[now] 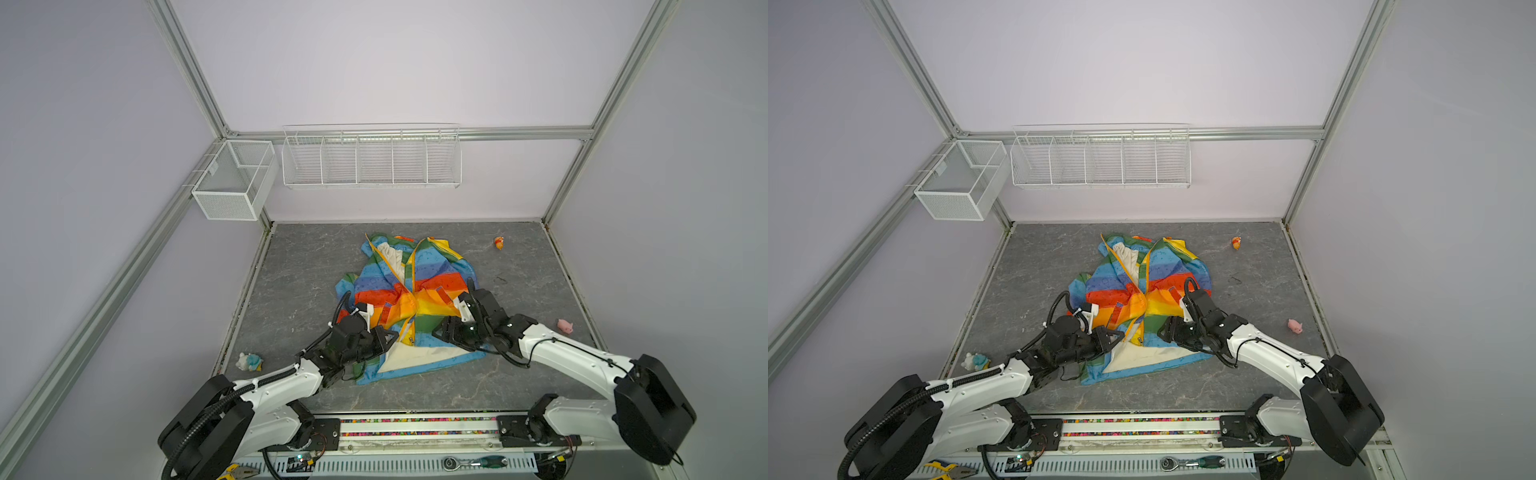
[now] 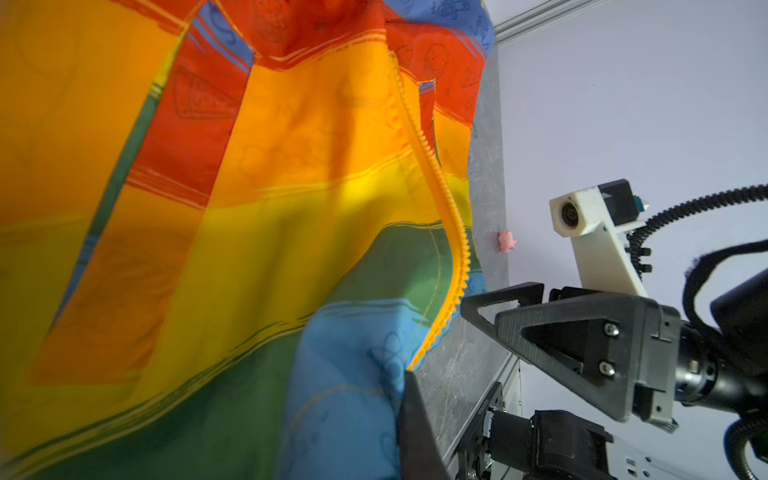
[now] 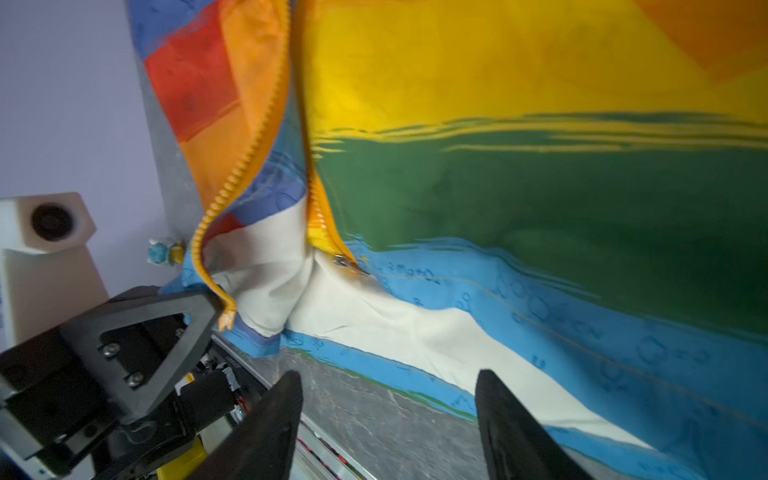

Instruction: Zip up the jacket

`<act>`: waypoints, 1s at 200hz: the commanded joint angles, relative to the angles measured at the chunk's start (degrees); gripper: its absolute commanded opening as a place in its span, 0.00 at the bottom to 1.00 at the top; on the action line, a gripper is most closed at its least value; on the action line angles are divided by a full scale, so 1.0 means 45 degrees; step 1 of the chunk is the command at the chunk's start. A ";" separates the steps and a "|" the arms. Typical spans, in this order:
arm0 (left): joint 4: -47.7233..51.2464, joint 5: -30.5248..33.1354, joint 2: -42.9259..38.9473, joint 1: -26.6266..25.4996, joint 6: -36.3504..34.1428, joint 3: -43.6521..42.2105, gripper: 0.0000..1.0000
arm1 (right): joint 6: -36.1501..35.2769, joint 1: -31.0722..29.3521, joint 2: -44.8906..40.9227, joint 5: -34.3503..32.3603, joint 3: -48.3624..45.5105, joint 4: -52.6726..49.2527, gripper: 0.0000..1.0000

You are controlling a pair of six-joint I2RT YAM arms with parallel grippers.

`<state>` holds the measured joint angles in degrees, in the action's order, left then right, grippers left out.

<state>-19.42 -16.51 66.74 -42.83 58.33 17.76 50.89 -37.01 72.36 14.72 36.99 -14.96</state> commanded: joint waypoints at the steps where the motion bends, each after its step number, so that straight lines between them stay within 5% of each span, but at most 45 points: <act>1: 0.0439 0.0056 0.0031 -0.0072 -0.0439 0.0591 0.00 | 0.0702 0.0120 -0.0341 -0.0664 -0.0534 -0.0214 0.70; 200: 0.0847 -0.0066 -0.0647 -0.0131 -0.0453 0.0272 0.00 | 0.1244 0.1357 -0.0257 -0.1675 -0.1552 0.1430 0.80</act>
<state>-16.67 -16.75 64.55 -43.16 56.73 19.22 57.43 -33.10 72.55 9.02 30.52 -9.76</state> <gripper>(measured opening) 0.047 0.799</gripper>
